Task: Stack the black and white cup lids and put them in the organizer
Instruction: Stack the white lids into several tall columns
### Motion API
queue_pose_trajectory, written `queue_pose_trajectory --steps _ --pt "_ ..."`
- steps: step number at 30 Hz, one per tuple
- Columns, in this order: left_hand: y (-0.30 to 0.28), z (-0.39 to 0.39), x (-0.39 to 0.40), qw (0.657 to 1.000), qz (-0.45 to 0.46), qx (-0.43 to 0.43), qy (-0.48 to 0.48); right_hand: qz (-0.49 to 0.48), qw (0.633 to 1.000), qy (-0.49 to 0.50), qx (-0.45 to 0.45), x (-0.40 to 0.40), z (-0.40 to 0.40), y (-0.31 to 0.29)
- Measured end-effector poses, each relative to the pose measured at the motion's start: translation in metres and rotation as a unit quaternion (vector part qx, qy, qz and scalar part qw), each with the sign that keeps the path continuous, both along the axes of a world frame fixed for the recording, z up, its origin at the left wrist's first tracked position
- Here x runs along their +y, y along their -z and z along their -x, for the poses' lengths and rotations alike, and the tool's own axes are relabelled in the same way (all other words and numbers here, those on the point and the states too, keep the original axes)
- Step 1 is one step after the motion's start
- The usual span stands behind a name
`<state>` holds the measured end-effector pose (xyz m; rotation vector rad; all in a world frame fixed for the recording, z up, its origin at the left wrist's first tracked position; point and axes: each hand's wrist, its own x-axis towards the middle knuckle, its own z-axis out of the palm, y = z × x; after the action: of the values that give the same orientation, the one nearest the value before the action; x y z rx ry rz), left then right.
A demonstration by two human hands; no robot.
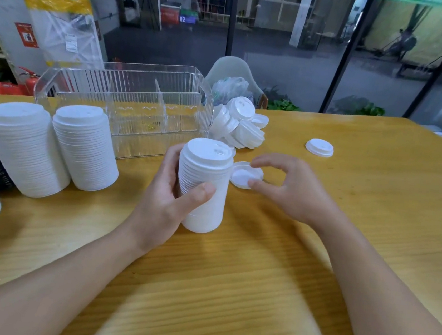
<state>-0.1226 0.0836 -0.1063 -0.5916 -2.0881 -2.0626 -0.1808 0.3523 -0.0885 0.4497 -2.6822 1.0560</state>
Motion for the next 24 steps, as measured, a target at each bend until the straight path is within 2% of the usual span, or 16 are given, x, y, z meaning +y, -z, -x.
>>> queue_pose_trajectory --steps 4,8,11,14,17,18,24 --pt "-0.006 -0.001 0.004 0.998 0.004 0.026 -0.05 -0.115 0.993 0.005 0.01 -0.013 0.002 0.01" --pt "-0.009 -0.002 0.008 0.997 0.032 0.05 -0.059 -0.152 0.988 0.013 0.013 -0.013 0.008 0.015" --pt "-0.005 -0.003 0.01 0.997 0.042 0.052 -0.044 -0.084 0.996 0.005 -0.006 -0.014 0.011 0.019" --pt "-0.003 -0.003 0.01 0.997 0.039 0.051 -0.044 0.093 0.996 0.009 -0.011 -0.013 0.013 0.017" --pt "-0.004 -0.004 0.01 0.997 0.033 0.047 -0.041 0.254 0.965 0.034 -0.056 -0.016 0.01 0.011" --pt "-0.004 -0.003 0.01 0.998 0.031 0.046 -0.041 0.268 0.96 0.042 -0.075 -0.018 0.009 0.01" --pt "-0.003 -0.002 0.009 0.998 0.02 0.042 -0.035 0.211 0.97 0.079 -0.087 -0.018 0.009 0.014"
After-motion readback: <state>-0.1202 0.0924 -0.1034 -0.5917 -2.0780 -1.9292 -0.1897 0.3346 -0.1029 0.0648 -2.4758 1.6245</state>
